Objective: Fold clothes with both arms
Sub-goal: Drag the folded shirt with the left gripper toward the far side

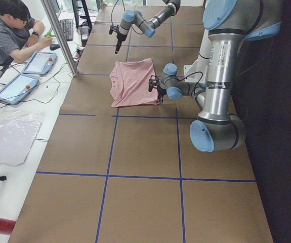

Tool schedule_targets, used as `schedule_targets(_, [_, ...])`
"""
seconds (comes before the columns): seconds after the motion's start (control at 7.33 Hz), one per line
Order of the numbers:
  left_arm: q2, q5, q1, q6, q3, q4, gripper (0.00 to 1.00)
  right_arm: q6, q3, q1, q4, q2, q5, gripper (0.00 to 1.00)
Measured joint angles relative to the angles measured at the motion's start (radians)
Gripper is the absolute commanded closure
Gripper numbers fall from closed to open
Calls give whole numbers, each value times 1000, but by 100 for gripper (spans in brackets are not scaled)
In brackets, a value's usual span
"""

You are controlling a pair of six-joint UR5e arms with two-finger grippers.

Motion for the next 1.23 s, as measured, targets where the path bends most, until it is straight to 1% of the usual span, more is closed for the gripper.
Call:
schedule_targets(0.14, [5,0,-25,76,2,0,100,2,0,0,0,0,0,0])
schedule_targets(0.27, [4,0,-75,170,13,-2,100,3,0,0,0,0,0,0])
schedule_targets(0.41, [-7,-2,-140,268,50,-5,100,5,0,0,0,0,-1,0])
schedule_targets(0.55, [-51,-3,-220,368,127,-9,100,6,0,0,0,0,-1,0])
schedule_targets(0.82, [-217,-5,-374,530,335,-13,100,7,0,-1,0,0,-2,0])
schedule_targets(0.96, [-317,-5,-436,585,462,-27,100,8,0,-1,0,0,-2,0])
schedule_targets(1.09, [-416,-3,-485,623,611,-77,100,8,0,-1,0,0,-2,0])
schedule_targets(1.23, [-527,9,-522,653,794,-156,100,8,0,-1,0,0,-2,0])
